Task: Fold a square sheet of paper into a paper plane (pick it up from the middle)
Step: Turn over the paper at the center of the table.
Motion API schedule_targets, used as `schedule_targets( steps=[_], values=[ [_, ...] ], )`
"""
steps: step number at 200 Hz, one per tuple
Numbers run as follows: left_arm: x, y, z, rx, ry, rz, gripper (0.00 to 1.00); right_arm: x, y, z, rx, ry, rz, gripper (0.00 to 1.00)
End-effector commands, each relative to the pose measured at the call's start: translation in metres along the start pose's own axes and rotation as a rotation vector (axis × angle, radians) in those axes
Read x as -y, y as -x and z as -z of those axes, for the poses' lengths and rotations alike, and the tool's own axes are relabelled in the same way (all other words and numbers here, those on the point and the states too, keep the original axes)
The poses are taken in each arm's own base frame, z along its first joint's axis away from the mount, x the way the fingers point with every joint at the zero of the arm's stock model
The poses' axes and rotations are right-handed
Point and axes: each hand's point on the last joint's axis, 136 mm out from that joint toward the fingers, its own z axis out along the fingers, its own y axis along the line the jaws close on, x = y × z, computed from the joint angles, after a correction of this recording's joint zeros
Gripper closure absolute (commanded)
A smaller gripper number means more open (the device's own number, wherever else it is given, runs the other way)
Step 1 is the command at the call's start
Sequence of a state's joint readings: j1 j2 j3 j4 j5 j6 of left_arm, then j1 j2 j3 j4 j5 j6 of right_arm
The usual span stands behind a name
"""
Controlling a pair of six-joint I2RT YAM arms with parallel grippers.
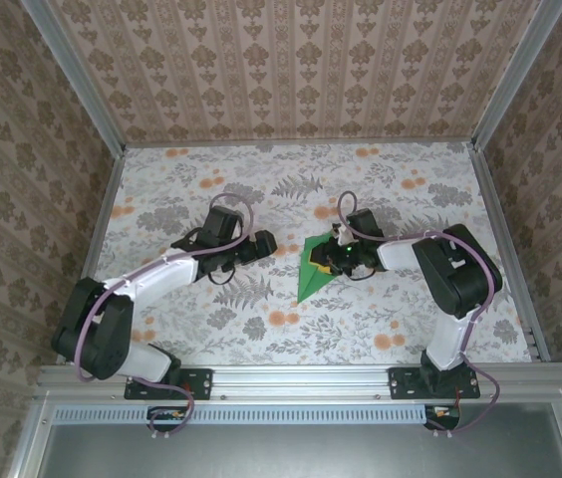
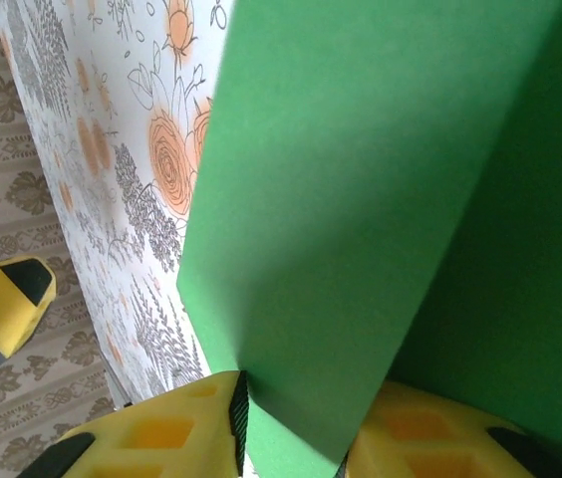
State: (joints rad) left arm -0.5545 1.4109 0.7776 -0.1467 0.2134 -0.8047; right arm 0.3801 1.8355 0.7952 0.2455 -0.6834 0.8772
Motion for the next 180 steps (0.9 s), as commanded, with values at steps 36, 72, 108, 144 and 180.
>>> schedule_targets(
  steps=[36, 72, 108, 144, 180],
  values=[
    [0.022, -0.001, 0.02, 0.007, -0.154, 0.03, 0.0, -0.02, 0.009, 0.003, 0.058, 0.071, 0.024, 0.87],
    [0.042, -0.002, 0.036, -0.019, -0.26, 0.02, 0.0, -0.081, 0.031, 0.024, 0.079, 0.254, 0.132, 0.89],
    [0.063, -0.003, 0.038, -0.059, -0.38, 0.032, 0.0, -0.149, 0.046, 0.044, 0.038, 0.47, 0.202, 0.88],
    [0.08, 0.002, 0.039, -0.058, -0.476, 0.052, 0.0, -0.183, 0.053, 0.055, 0.01, 0.579, 0.204, 0.88],
    [0.103, 0.011, 0.044, -0.052, -0.595, 0.058, 0.0, -0.193, 0.052, 0.054, -0.024, 0.638, 0.165, 0.87]
  ],
)
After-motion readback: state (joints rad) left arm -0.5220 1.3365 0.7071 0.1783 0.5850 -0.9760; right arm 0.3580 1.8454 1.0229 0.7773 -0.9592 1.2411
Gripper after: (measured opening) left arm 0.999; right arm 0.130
